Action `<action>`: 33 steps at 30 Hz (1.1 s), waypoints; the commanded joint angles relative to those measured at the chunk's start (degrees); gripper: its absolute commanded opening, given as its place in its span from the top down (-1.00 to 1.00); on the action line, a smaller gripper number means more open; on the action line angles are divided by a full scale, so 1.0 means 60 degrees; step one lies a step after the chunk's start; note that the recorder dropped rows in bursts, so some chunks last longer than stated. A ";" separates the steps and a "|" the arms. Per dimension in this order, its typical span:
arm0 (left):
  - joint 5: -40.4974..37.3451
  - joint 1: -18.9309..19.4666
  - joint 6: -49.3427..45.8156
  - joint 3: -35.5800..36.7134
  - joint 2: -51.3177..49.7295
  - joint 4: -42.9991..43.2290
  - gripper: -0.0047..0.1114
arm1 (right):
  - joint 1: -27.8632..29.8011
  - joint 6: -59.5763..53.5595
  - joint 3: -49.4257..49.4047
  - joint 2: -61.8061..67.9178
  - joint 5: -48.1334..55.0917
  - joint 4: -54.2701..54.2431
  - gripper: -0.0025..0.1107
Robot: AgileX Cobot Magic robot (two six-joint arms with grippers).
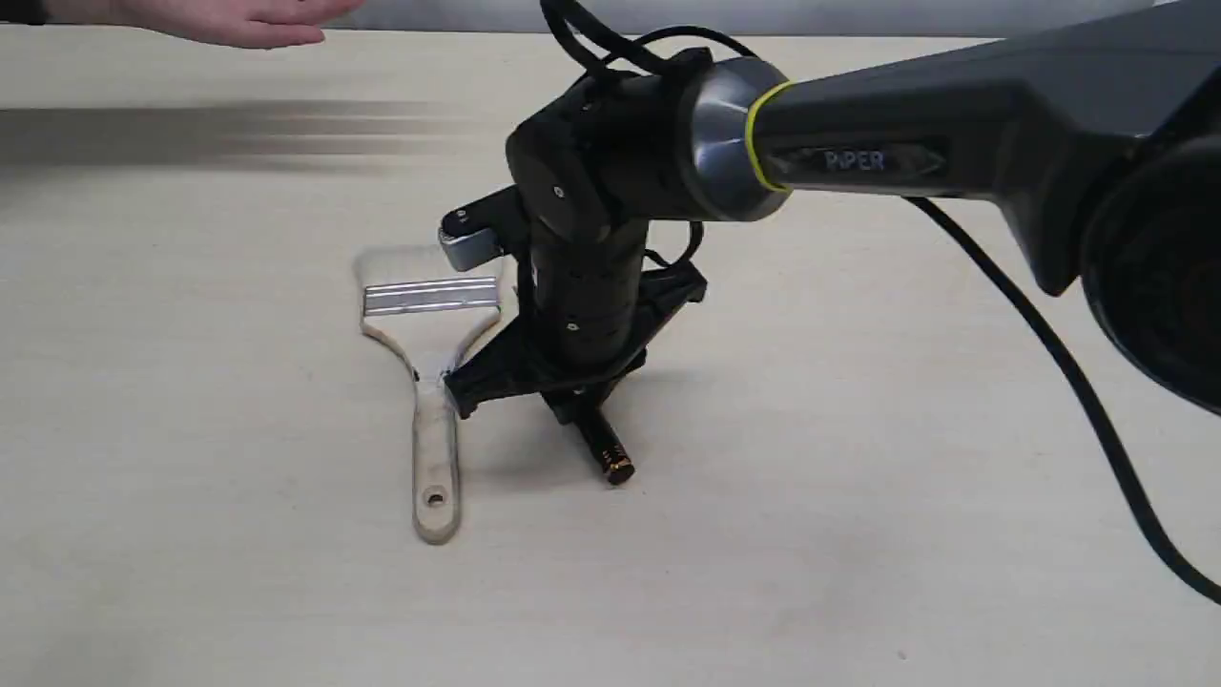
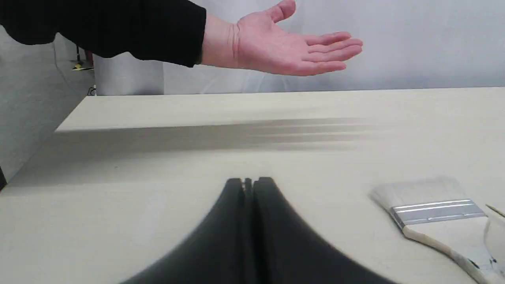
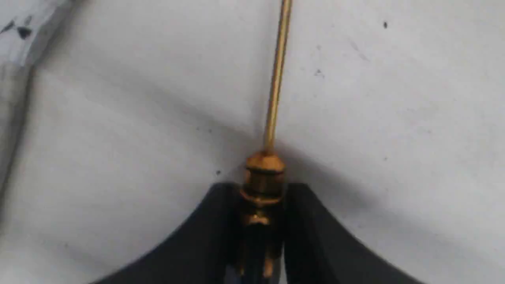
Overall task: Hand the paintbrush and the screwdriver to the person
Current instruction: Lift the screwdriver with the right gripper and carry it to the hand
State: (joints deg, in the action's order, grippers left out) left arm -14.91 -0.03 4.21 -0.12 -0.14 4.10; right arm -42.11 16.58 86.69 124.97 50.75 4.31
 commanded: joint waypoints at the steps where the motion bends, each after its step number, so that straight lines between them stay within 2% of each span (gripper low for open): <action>1: 0.0099 -0.0060 0.0019 0.0019 0.0024 -0.0046 0.92 | 0.0004 -0.0197 -0.0015 -0.0747 0.0054 0.0116 0.88; 7: 0.0099 -0.0060 0.0019 0.0019 0.0024 -0.0046 0.92 | 0.0004 -0.0550 -0.0015 -0.2736 -0.0699 -0.0142 0.88; 12: 0.0099 -0.0060 0.0019 0.0019 0.0024 -0.0046 0.92 | 0.0004 -0.0826 -0.0015 -0.3910 -0.2992 -0.0186 0.88; 16: 0.0103 -0.0060 0.0019 0.0019 0.0024 -0.0029 0.92 | 0.0004 -0.2045 0.0489 -0.3767 -0.4177 -0.0826 0.88; 20: 0.0103 -0.0060 0.0019 0.0019 0.0024 -0.0029 0.92 | 0.0004 -0.3206 0.1704 -0.2805 -0.4137 -0.1770 0.87; 23: 0.0103 -0.0060 0.0019 0.0019 0.0024 -0.0029 0.92 | 0.0004 -0.3531 0.2686 -0.1843 -0.4121 -0.2112 0.71; 28: 0.0103 -0.0060 0.0019 0.0019 0.0024 -0.0029 0.92 | 0.0004 -0.3729 0.4286 -0.0181 -0.4013 -0.2385 0.28; 33: 0.0103 -0.0060 0.0019 0.0019 0.0024 -0.0029 0.92 | 0.0004 -0.3729 0.5179 0.0803 -0.3119 -0.2676 0.21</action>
State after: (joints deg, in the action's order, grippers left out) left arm -14.91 -0.03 4.21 -0.12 -0.14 4.10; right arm -42.11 -5.32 116.54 128.99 30.47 -11.30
